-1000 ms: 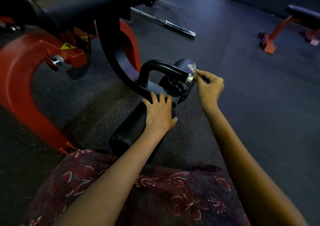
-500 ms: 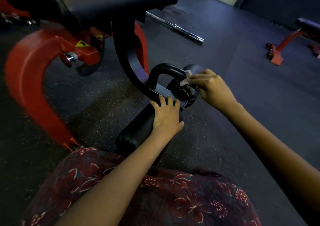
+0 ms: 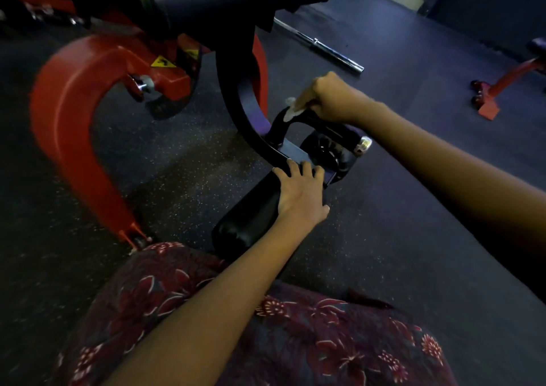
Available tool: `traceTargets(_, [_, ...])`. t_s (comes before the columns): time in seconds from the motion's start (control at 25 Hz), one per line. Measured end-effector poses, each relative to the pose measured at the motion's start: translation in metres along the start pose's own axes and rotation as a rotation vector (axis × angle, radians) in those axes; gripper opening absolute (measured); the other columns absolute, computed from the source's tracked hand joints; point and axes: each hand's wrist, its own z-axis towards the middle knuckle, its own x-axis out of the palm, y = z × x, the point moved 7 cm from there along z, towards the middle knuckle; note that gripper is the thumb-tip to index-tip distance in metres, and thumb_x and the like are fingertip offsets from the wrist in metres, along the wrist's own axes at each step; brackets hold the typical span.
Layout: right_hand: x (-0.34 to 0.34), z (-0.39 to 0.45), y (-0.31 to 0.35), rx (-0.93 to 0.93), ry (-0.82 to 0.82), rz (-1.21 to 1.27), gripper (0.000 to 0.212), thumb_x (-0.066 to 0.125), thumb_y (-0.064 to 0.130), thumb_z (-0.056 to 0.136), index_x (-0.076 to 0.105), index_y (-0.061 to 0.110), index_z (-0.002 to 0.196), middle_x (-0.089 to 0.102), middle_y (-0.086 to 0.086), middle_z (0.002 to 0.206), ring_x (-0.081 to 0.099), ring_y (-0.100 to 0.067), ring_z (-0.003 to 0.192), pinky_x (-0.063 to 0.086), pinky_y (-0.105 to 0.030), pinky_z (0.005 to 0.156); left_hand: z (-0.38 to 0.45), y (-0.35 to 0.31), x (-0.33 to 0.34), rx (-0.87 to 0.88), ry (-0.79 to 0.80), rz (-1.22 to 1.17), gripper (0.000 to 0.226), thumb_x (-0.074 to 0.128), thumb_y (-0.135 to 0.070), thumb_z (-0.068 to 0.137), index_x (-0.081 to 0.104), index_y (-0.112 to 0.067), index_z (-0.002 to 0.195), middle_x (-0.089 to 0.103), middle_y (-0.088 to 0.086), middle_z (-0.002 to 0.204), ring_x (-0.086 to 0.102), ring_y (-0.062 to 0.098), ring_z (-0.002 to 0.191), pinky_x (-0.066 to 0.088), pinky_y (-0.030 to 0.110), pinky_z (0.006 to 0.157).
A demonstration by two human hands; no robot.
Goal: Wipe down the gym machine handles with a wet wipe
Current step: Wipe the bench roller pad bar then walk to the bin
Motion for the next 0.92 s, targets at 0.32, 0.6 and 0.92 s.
traceTargets(0.32, [0.035, 0.040, 0.043, -0.138, 0.298, -0.302, 0.026, 0.050, 0.000, 0.085, 0.068, 0.003, 0.104, 0.066, -0.019, 0.104, 0.061, -0.035, 0.093, 0.046, -0.039, 0.076, 0.001, 0.000, -0.001, -0.001, -0.015, -0.009, 0.083, 0.053, -0.059, 0.085, 0.019, -0.014, 0.146, 0.023, 0.018, 0.149, 0.017, 0.044, 0.138, 0.024, 0.061, 0.104])
traceTargets(0.6, [0.033, 0.040, 0.056, -0.275, 0.446, -0.471, 0.025, 0.049, 0.004, 0.091, 0.066, 0.004, 0.108, 0.065, -0.013, 0.107, 0.061, -0.031, 0.099, 0.047, -0.037, 0.078, 0.002, 0.002, -0.003, -0.007, -0.017, -0.041, 0.087, 0.056, -0.060, 0.082, 0.019, -0.015, 0.146, 0.026, 0.016, 0.148, 0.018, 0.042, 0.138, 0.026, 0.060, 0.105])
traceTargets(0.92, [0.017, -0.045, 0.015, -0.288, -0.083, -0.338, 0.035, 0.035, 0.009, 0.090, 0.068, -0.001, 0.097, 0.065, -0.019, 0.091, 0.061, -0.036, 0.083, 0.053, -0.039, 0.051, 0.004, 0.009, -0.002, -0.011, 0.022, -0.077, 0.086, 0.052, -0.064, 0.083, 0.019, -0.016, 0.146, 0.023, 0.013, 0.150, 0.019, 0.039, 0.138, 0.025, 0.057, 0.105])
